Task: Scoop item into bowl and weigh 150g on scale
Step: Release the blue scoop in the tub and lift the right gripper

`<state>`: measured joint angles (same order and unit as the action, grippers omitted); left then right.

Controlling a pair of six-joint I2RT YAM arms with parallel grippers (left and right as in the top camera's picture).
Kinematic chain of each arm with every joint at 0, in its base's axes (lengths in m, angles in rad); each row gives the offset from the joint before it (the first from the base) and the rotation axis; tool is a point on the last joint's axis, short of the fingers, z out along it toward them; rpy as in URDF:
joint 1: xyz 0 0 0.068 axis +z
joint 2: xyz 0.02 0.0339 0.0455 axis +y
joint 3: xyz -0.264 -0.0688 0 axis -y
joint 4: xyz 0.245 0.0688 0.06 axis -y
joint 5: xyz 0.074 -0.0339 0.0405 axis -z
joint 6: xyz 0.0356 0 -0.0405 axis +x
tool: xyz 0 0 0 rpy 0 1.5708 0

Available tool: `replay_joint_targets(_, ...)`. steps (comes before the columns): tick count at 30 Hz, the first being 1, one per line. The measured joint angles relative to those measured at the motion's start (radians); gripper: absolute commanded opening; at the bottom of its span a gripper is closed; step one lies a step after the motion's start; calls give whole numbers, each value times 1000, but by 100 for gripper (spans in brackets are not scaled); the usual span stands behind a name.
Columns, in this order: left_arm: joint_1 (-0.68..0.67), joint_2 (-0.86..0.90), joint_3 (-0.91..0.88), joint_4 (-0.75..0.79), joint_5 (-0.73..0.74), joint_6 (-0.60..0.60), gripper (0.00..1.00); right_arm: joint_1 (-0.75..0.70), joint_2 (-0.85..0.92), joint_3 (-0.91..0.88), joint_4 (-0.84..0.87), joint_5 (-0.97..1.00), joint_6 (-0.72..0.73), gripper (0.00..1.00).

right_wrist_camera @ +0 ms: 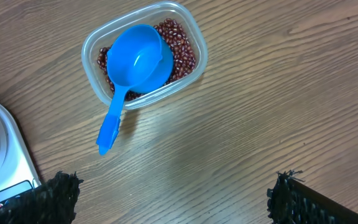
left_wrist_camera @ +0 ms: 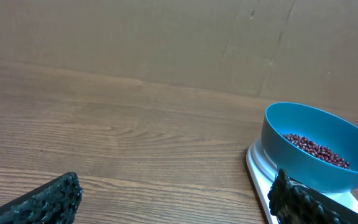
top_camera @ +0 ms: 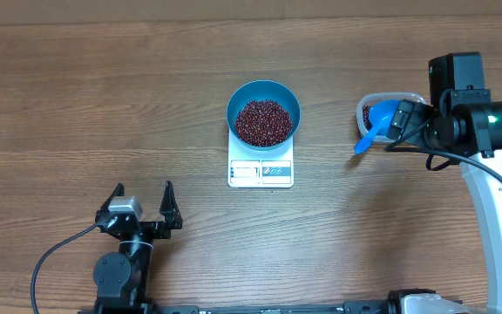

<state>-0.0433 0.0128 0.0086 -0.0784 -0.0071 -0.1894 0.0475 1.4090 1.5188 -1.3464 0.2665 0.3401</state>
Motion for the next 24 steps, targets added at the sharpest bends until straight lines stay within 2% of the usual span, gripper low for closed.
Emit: replay_joint_targets(24,0,0,0,0,0,0,100,-14,0,0,0,-2,0,100)
